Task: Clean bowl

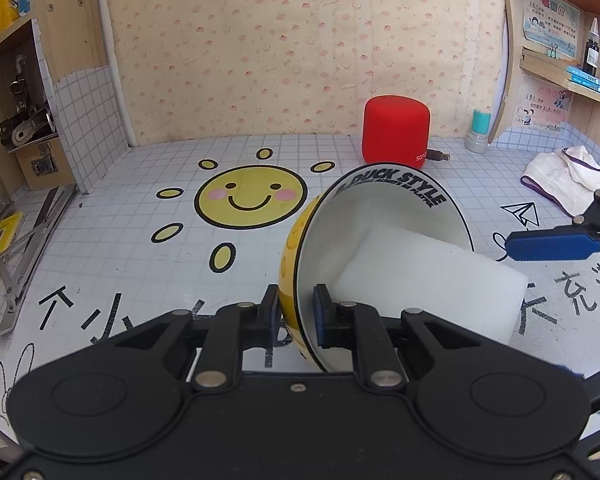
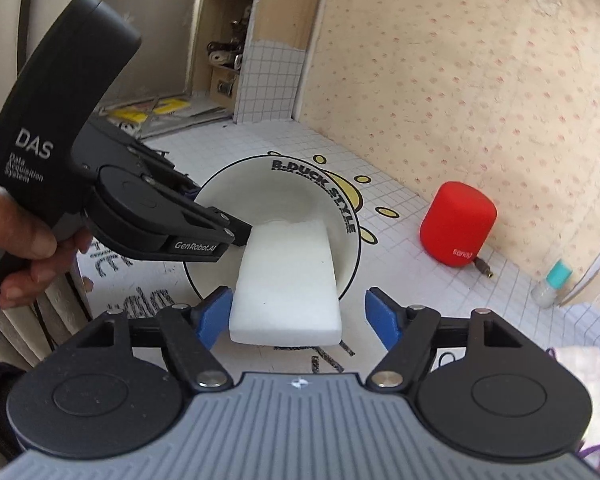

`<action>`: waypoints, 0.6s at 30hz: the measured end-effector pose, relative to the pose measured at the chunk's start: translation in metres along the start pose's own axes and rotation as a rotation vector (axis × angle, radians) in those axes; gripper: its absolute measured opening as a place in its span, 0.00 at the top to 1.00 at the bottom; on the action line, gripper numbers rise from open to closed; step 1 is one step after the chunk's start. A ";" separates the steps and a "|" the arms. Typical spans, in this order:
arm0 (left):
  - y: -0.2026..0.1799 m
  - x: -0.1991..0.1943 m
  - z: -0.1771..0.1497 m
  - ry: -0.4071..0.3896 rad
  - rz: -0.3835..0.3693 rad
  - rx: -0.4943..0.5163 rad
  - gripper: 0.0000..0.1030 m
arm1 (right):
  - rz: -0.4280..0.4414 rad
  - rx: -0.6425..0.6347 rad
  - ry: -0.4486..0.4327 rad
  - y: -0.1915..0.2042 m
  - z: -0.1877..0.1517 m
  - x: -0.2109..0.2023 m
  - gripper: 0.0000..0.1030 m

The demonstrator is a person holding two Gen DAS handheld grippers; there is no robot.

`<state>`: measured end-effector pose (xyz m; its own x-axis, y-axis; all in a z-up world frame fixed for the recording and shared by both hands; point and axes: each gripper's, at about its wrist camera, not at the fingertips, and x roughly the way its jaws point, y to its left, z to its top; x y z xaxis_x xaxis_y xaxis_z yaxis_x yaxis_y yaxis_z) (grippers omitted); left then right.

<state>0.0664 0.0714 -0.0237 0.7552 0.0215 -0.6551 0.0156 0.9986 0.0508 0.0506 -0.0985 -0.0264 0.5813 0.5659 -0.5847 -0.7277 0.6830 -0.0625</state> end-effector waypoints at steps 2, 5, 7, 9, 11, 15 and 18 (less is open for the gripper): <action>0.000 0.000 0.000 -0.001 0.002 0.002 0.82 | 0.018 0.082 -0.011 -0.008 -0.004 -0.002 0.28; 0.000 0.001 0.000 -0.001 0.002 0.002 0.82 | 0.058 0.214 -0.037 -0.019 -0.010 -0.006 0.28; 0.000 0.001 0.000 0.000 0.003 0.001 0.82 | 0.081 0.295 -0.043 -0.024 -0.012 -0.006 0.28; -0.001 0.001 0.000 0.000 0.006 -0.002 0.82 | 0.099 0.392 -0.053 -0.030 -0.016 -0.006 0.28; -0.002 0.001 0.000 0.000 0.006 -0.002 0.82 | 0.116 0.504 -0.056 -0.037 -0.021 -0.006 0.28; -0.004 0.000 0.000 -0.001 0.006 0.000 0.82 | 0.165 0.717 -0.039 -0.052 -0.036 -0.003 0.28; -0.004 0.000 -0.001 -0.002 0.006 0.002 0.83 | 0.187 0.780 -0.049 -0.053 -0.046 -0.002 0.28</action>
<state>0.0661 0.0674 -0.0244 0.7567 0.0276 -0.6532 0.0124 0.9983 0.0565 0.0717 -0.1568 -0.0592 0.5029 0.7103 -0.4925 -0.3615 0.6904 0.6267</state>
